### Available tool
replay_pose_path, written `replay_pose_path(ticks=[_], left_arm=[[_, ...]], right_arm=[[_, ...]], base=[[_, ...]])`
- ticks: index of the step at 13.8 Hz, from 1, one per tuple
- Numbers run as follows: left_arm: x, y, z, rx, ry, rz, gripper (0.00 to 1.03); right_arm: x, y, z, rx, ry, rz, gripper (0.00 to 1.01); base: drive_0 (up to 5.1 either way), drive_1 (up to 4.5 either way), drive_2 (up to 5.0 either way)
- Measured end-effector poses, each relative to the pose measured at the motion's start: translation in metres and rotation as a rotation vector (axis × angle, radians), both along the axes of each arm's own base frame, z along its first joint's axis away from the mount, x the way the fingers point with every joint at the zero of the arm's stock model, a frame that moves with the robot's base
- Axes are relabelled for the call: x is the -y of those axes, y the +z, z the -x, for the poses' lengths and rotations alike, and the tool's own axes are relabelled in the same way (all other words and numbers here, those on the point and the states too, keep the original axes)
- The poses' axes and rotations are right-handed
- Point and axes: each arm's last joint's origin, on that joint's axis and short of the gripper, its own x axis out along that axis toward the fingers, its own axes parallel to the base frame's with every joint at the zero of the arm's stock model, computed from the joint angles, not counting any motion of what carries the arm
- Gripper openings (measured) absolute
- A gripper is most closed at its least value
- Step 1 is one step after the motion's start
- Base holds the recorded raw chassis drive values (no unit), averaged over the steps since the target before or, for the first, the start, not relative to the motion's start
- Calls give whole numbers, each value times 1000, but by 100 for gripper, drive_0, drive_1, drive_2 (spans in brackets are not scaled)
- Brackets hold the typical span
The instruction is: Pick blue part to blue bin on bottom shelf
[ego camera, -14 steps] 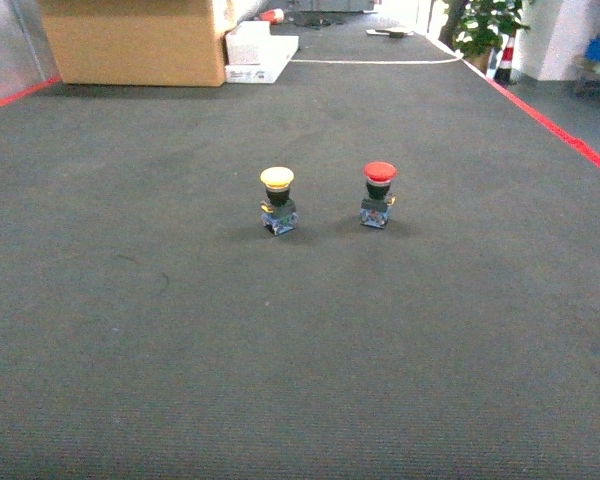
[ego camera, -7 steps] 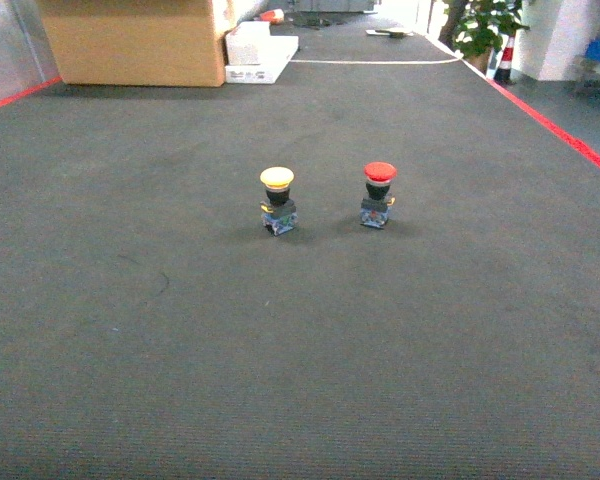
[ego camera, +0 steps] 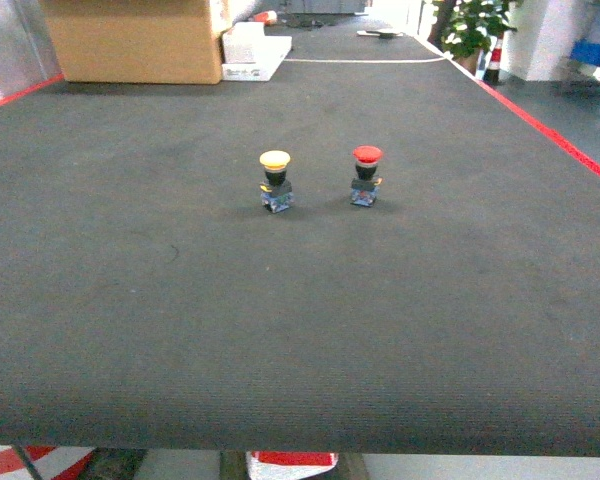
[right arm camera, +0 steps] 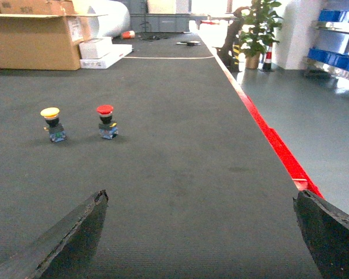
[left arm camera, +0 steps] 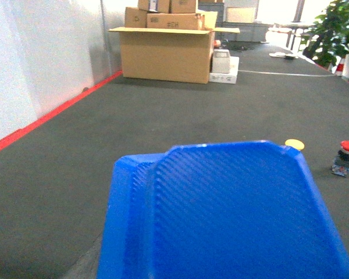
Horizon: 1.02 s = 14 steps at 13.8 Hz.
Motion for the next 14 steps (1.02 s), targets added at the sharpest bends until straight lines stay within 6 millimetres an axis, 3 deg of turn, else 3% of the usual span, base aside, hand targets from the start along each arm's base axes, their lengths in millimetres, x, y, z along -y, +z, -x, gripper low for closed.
replay_pose_path(ticks=[14], left_arm=[[0, 0, 0, -1, -6, -1, 44]], right_arm=[[0, 0, 0, -3, -2, 0, 98]], base=[[-160, -160, -160]])
